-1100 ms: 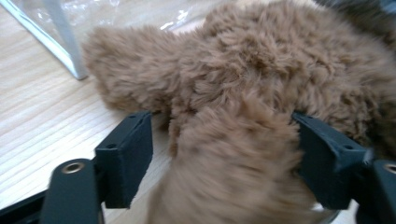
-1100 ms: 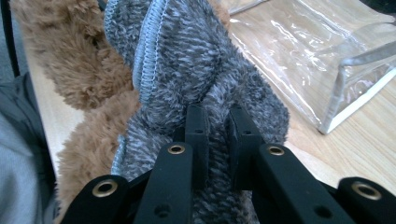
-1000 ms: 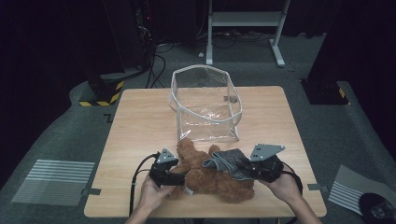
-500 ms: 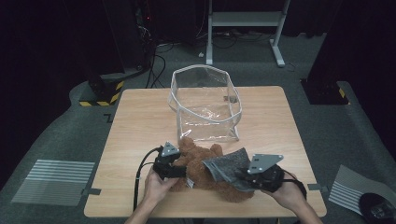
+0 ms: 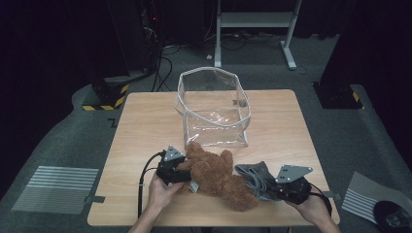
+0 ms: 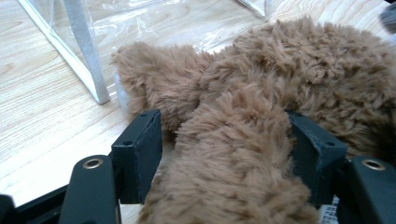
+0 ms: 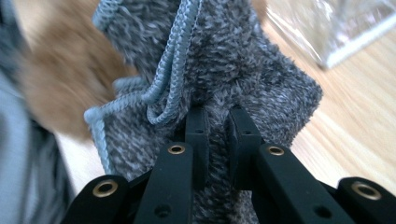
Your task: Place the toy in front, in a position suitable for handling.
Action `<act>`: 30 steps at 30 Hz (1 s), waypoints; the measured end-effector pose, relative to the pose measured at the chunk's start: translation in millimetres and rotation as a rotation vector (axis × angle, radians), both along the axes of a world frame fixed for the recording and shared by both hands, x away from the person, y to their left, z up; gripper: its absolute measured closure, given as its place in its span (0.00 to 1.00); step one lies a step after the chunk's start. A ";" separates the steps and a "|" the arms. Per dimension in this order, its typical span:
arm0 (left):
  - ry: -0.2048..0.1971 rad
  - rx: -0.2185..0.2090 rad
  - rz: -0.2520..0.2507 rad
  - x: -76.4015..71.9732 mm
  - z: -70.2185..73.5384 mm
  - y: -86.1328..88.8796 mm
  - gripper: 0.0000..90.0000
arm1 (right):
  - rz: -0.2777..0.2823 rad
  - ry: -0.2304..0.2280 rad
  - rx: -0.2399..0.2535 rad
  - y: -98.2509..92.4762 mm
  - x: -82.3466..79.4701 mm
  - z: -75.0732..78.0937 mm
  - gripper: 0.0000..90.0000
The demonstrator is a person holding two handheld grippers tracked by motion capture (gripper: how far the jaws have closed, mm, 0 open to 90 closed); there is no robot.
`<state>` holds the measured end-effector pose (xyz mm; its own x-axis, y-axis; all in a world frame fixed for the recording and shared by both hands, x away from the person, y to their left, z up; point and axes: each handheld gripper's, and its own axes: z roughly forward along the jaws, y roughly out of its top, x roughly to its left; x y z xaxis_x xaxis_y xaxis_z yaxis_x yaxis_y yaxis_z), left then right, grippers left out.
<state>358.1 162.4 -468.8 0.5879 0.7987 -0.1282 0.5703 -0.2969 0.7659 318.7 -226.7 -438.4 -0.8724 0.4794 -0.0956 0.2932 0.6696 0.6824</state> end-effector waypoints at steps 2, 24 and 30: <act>0.003 -0.009 -0.004 -1.5 0.2 1.7 0.38 | -0.025 0.009 -0.005 -5.5 2.6 -5.6 0.90; -0.021 -0.078 -0.046 -19.7 5.8 20.4 0.37 | -0.319 0.035 -0.108 -23.0 56.7 -34.3 0.89; -0.029 -0.074 -0.041 -25.0 8.4 27.6 0.34 | -0.387 0.073 -0.152 -17.2 70.5 -49.7 0.83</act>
<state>333.1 190.0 -460.5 0.6244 0.7627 -0.1685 0.5361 -0.2616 0.8026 389.2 -243.9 -488.0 -0.6376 0.7584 -0.1348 0.5872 0.5918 0.5522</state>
